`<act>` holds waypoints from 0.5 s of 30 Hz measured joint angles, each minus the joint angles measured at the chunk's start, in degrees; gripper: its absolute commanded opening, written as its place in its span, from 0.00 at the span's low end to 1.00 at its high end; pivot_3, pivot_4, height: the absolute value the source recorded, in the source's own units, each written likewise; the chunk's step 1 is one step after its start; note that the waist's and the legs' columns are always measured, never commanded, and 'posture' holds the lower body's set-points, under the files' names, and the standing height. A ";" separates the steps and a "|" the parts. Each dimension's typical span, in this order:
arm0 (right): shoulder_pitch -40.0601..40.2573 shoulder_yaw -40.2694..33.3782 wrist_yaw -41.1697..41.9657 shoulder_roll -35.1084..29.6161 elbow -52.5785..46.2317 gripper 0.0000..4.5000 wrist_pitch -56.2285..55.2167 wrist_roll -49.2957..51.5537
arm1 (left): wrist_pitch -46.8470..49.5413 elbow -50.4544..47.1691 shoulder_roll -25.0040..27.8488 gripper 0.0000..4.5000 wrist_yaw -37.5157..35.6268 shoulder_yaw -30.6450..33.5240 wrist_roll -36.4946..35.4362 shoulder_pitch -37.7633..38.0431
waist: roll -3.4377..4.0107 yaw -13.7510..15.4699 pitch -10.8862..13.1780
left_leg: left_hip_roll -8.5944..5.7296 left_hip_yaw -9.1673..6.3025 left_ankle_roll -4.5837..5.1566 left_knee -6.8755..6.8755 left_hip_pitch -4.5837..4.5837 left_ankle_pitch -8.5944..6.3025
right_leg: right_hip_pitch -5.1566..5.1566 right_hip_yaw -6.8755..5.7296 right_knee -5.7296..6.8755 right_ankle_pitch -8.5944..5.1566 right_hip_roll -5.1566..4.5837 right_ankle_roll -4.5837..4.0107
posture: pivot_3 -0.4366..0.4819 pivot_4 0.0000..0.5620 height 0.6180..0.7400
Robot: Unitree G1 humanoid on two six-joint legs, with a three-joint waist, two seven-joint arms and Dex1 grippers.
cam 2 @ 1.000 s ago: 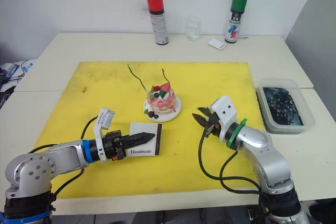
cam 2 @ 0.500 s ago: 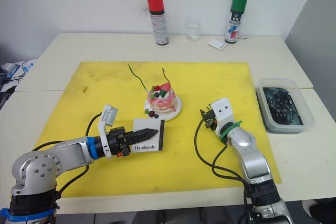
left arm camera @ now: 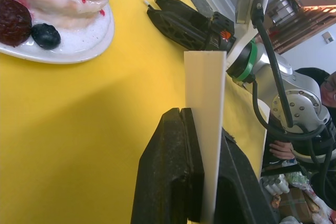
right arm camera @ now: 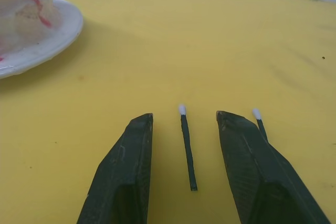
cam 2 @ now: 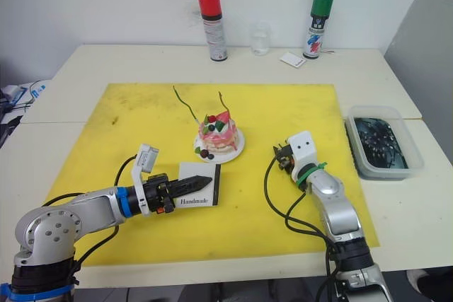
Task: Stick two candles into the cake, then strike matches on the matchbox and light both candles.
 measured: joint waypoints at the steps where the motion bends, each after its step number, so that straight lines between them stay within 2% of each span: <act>1: -0.22 0.00 -0.41 0.17 0.03 0.40 0.57 -0.03 | -0.03 0.00 0.10 0.00 -0.02 -0.08 0.00 0.00 | 0.00 0.00 0.00 | 0.00 0.00 0.00 0.00 0.01 0.00 | 0.01 0.00 0.01 0.00 0.00 0.00 | 0.48 0.27 1.00; 4: -1.21 0.02 -1.98 0.74 0.09 0.25 3.00 -0.15 | -0.05 0.00 0.34 0.00 -0.15 -0.29 0.00 0.00 | 0.00 0.00 0.00 | 0.00 -0.01 -0.03 0.02 0.03 0.02 | 0.02 0.00 0.03 0.01 0.00 0.00 | 0.48 0.27 1.00; 7: -2.07 0.02 -2.98 0.85 0.06 0.02 5.18 -0.15 | -0.05 0.00 0.48 0.00 -0.45 -0.34 -0.02 0.03 | -0.01 0.02 -0.01 | 0.00 -0.02 -0.05 0.07 0.03 0.04 | 0.05 -0.01 0.03 0.03 0.00 0.03 | 0.48 0.27 1.00; 15: -1.80 -0.11 -3.19 1.19 -0.51 0.01 5.52 0.47 | -0.03 0.00 0.76 0.00 -0.49 -0.34 -0.06 0.63 | -0.03 0.06 -0.02 | 0.01 -0.01 -0.05 0.10 0.03 0.04 | 0.05 0.00 0.03 0.04 0.02 0.05 | 0.48 0.27 1.00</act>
